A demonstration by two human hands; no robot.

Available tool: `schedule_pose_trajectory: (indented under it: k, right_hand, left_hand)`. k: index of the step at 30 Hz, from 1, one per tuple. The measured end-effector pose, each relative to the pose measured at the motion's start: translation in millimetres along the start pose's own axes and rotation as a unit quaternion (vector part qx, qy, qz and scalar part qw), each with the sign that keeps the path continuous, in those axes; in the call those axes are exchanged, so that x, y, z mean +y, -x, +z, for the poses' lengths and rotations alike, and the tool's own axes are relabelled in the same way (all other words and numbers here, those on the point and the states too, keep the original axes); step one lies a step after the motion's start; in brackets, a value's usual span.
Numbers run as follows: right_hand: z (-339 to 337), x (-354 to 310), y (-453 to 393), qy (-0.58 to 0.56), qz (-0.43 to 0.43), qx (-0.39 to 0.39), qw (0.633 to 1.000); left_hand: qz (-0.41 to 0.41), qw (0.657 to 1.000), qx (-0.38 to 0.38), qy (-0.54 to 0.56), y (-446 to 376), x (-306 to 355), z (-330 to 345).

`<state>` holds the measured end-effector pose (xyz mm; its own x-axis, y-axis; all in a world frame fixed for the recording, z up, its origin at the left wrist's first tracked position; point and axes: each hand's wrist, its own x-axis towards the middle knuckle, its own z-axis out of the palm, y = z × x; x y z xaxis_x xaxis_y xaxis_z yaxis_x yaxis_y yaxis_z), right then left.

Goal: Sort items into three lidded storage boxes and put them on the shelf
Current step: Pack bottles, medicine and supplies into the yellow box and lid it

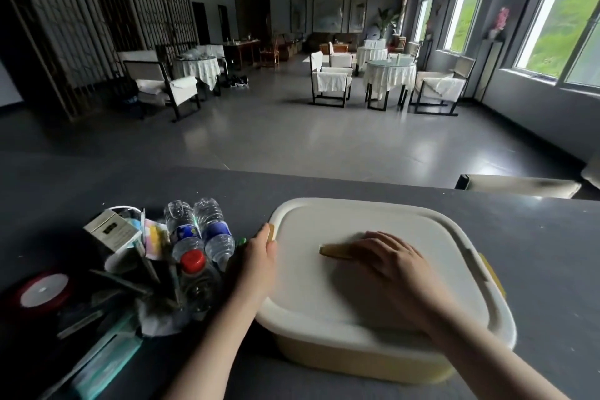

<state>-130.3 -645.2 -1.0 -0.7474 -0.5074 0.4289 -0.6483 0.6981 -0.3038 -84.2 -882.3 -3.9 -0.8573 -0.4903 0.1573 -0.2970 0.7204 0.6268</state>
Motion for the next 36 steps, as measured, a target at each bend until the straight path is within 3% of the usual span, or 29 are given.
schedule_pose_trajectory:
  k: [5, 8, 19, 22, 24, 27, 29, 33, 36]
  right_hand:
    - [0, 0, 0, -0.008, 0.023, -0.009, 1.0]
    - [0, 0, 0, -0.004, 0.025, -0.013, 1.0]
    - [-1, 3, 5, 0.031, 0.066, -0.017, 0.997]
    - [-7, 8, -7, 0.001, 0.112, -0.086, 0.99]
    - [-21, 9, -23, -0.038, 0.141, -0.165, 0.976]
    - [-45, 4, -49, -0.004, 0.102, -0.279, 0.955]
    - [-63, -2, -59, 0.0, 0.075, -0.308, 0.948]
    - [-106, -16, -65, -0.116, 0.082, -0.217, 0.966]
    - [-150, -17, -60, -0.083, 0.075, -0.084, 0.99]
  left_hand:
    - [0.022, 0.99, -0.004, -0.14, -1, 9, -1]
    - [0.02, 0.986, -0.008, -0.168, -1, 12, -1]
    - [-0.04, 0.998, 0.013, 0.043, -10, 7, -2]
    - [-0.024, 0.999, 0.035, -0.007, -10, 5, 0]
    - [0.051, 0.996, 0.067, -0.039, -1, 8, 3]
    - [0.119, 0.989, 0.035, -0.076, 18, 12, 9]
    - [0.133, 0.987, 0.026, -0.082, 25, 16, 8]
    - [0.2, 0.974, 0.103, -0.008, 27, 39, -18]
    - [0.258, 0.956, 0.137, 0.01, 26, 79, -41]
